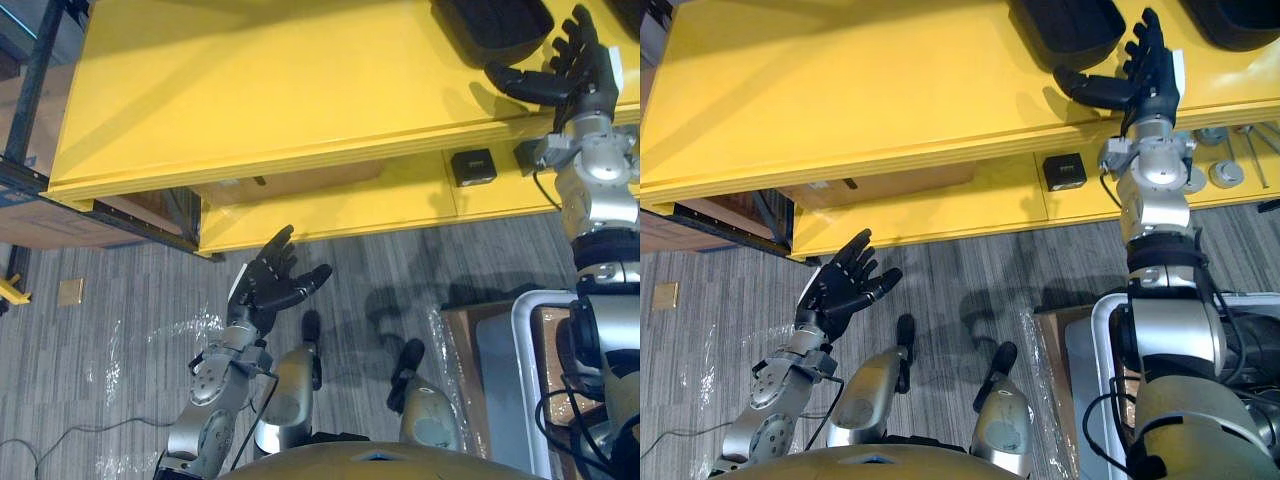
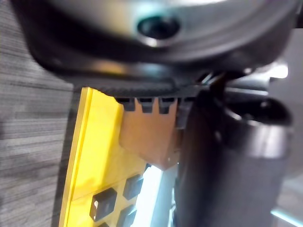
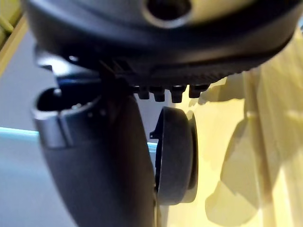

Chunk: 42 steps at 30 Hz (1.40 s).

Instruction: Walk over and take three plastic housings, then place them on the shelf

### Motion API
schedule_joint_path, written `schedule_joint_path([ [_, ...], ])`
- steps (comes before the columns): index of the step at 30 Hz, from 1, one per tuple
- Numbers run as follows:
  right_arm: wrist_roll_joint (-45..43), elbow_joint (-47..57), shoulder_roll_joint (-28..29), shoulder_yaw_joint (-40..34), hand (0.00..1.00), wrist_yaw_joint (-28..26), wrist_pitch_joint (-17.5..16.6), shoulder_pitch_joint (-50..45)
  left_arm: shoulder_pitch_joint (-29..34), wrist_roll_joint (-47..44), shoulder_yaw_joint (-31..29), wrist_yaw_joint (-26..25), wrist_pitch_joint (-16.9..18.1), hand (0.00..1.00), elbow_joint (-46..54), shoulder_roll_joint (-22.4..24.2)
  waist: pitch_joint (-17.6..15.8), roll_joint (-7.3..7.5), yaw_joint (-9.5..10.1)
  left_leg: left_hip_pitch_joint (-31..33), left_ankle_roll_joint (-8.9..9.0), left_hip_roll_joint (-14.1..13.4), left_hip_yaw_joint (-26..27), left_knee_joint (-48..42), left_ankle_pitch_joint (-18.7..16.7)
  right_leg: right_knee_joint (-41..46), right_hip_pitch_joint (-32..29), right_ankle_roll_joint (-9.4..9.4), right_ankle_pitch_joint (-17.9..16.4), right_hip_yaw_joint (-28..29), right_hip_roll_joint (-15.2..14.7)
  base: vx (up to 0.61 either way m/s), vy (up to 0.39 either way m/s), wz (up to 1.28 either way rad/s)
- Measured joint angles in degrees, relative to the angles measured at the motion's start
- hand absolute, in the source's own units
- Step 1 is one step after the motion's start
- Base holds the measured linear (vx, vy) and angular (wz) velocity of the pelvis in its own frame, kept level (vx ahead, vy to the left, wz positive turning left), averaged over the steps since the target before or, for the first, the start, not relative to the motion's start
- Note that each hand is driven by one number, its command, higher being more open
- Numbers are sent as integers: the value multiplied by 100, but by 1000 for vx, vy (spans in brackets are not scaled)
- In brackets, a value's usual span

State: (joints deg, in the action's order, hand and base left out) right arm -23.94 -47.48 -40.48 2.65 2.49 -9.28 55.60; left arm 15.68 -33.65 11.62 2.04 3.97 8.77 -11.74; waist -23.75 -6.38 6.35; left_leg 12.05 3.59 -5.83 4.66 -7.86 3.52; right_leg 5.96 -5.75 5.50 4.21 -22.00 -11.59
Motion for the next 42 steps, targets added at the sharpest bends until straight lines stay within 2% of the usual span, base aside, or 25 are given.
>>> schedule_joint_path([
  [4,-14,-213,-86,57,100,-188,0,328,-50,-48,89,1,207,100,-3,-50,-74,-13,14,74,-15,24,-18,9,18,127,-114,3,-46,-4,-50,-24,15,3],
  [8,-24,-373,-166,321,100,-272,2,394,-51,-50,161,0,251,100,-25,-55,-80,-22,40,73,-5,17,-52,11,31,210,-128,-13,-100,-39,-58,-12,-3,3],
  [19,-16,-373,-253,363,100,-473,3,571,-56,-54,201,-6,347,100,-165,-60,-214,-63,48,42,9,-6,-18,69,89,311,-195,-33,-128,5,-55,-5,0,-1],
  [26,5,-373,-253,366,100,-383,12,571,-47,-53,199,-6,348,100,-165,-60,-215,-62,43,-59,13,-23,25,148,147,316,-144,-42,-134,27,-40,-1,-1,0],
  [31,64,-313,-253,327,100,-22,1,565,-26,-52,199,-3,349,100,-164,-61,-216,-59,-2,-185,41,-47,61,341,220,298,-124,-63,-147,38,-7,-4,-12,-2],
  [32,79,-179,-252,244,100,73,-2,500,-18,-52,202,2,349,100,-164,-60,-217,-58,0,-231,51,-54,85,405,243,287,-119,-63,-147,56,5,8,-23,-10],
  [35,350,1091,-250,-245,100,471,-8,-215,56,-35,206,23,339,100,-161,-56,-208,-45,-18,-458,76,-81,196,665,312,148,-20,-44,-127,130,70,35,-27,-17],
  [37,544,2399,-116,-676,100,845,-17,-1096,89,37,260,87,332,100,-166,-48,-131,3,-89,-629,86,-87,292,810,318,-11,104,-15,-95,180,118,92,-20,-19],
  [38,609,3258,285,-934,100,1111,-6,-1769,177,60,324,103,325,100,-176,-51,69,114,-201,-682,95,-93,377,888,320,-136,125,1,-58,248,157,114,-23,-27],
  [42,942,4707,1449,-1145,100,1469,110,-3529,194,143,492,113,239,100,-202,-48,507,442,-452,-1026,150,-137,777,1093,256,-375,264,47,-9,562,228,149,-36,-48],
])
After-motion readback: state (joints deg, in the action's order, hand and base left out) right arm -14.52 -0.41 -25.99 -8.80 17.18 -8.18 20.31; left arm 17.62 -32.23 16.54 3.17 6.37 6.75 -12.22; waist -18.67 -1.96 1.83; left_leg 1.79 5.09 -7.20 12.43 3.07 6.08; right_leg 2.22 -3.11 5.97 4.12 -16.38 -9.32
